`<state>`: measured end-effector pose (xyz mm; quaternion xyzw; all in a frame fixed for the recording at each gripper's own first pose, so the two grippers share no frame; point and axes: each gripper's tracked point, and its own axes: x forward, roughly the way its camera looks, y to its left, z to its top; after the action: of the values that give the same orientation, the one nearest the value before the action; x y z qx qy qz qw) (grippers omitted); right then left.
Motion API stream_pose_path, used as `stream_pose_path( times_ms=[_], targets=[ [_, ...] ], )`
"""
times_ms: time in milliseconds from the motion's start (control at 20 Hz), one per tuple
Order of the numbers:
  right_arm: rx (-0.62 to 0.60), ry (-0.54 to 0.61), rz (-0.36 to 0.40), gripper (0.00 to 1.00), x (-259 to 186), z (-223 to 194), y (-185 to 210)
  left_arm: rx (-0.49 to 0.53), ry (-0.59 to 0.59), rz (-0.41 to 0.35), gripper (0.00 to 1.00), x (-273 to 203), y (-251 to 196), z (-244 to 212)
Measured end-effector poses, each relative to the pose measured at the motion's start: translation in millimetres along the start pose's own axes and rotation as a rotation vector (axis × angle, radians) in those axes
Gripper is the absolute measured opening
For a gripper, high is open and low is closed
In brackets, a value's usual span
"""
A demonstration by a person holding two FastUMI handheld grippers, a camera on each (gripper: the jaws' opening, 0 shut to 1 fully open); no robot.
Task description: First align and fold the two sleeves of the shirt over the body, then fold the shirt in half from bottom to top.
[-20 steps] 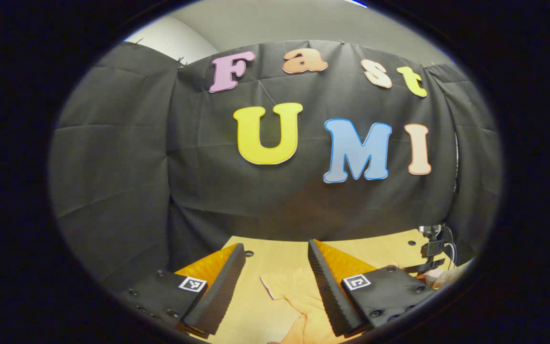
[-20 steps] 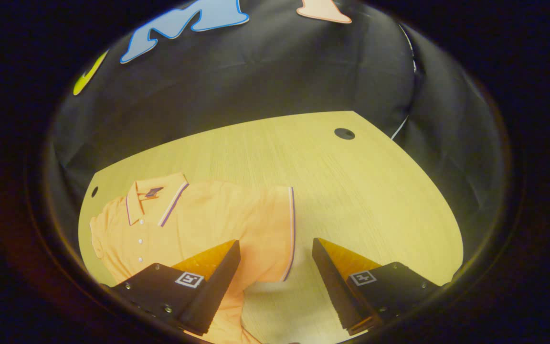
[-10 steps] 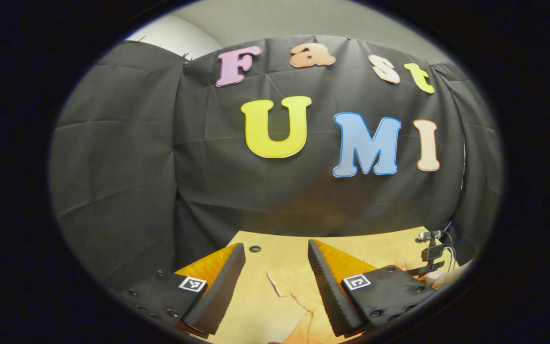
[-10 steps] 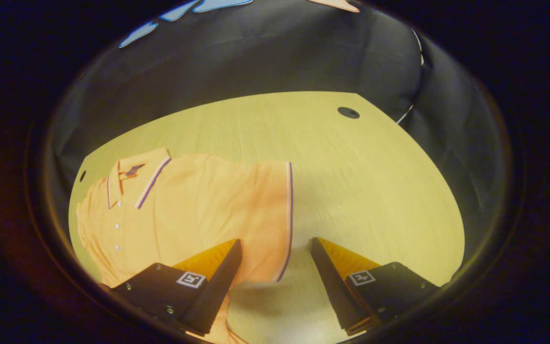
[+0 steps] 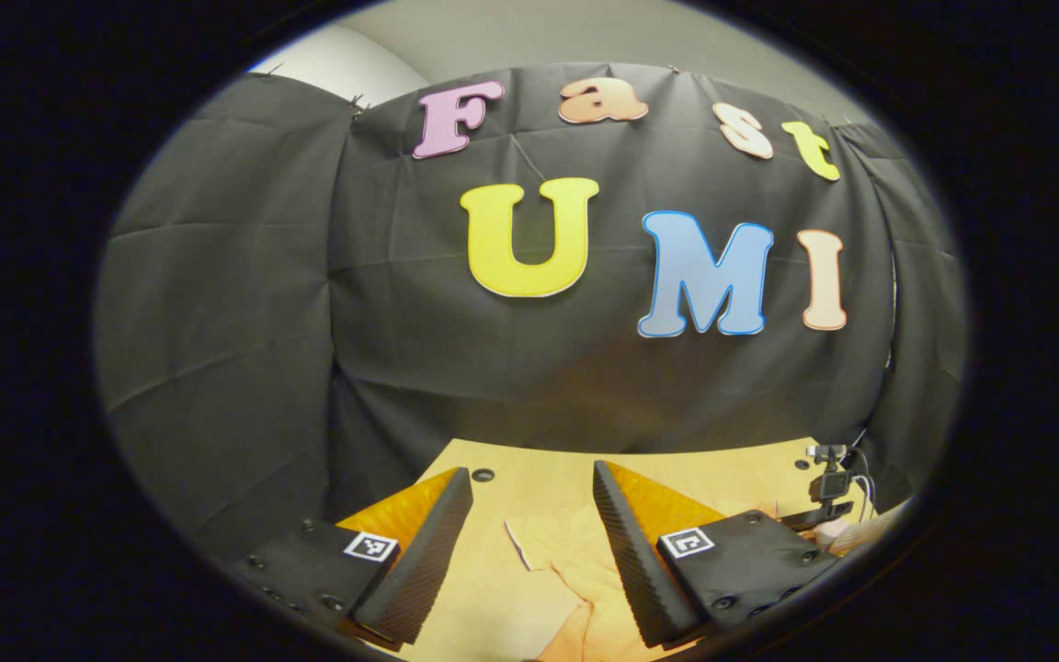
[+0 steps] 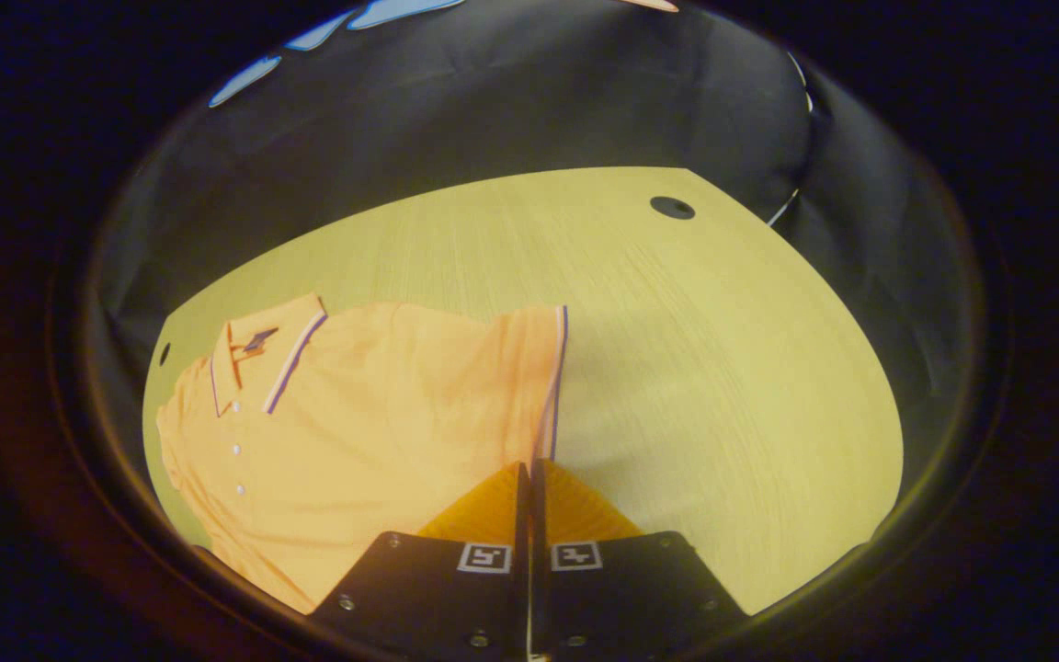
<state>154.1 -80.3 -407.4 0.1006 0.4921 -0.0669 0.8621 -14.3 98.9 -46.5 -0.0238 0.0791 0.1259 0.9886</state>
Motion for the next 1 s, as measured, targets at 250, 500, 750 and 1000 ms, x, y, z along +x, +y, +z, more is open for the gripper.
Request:
stream_pose_path(
  times_ms=[250, 500, 750, 1000],
  targets=[
    [-0.013, -0.004, -0.01, 0.02, 2, 3, -1, 0.005, -0.006, 0.013, 0.89, -3, 2, 2],
    [-0.142, -0.114, -0.024, 0.0, -14, 37, 26, -0.005, -0.002, 0.016, 0.89, -5, 3, 2],
    [-0.375, -0.205, 0.035, 0.0, -36, 56, 90, -0.012, -0.004, 0.018, 0.89, -9, 6, 1],
    [-0.585, -0.214, 0.107, 0.0, -42, 33, 156, -0.009, 0.001, 0.048, 0.89, -25, 24, -8]
  ],
)
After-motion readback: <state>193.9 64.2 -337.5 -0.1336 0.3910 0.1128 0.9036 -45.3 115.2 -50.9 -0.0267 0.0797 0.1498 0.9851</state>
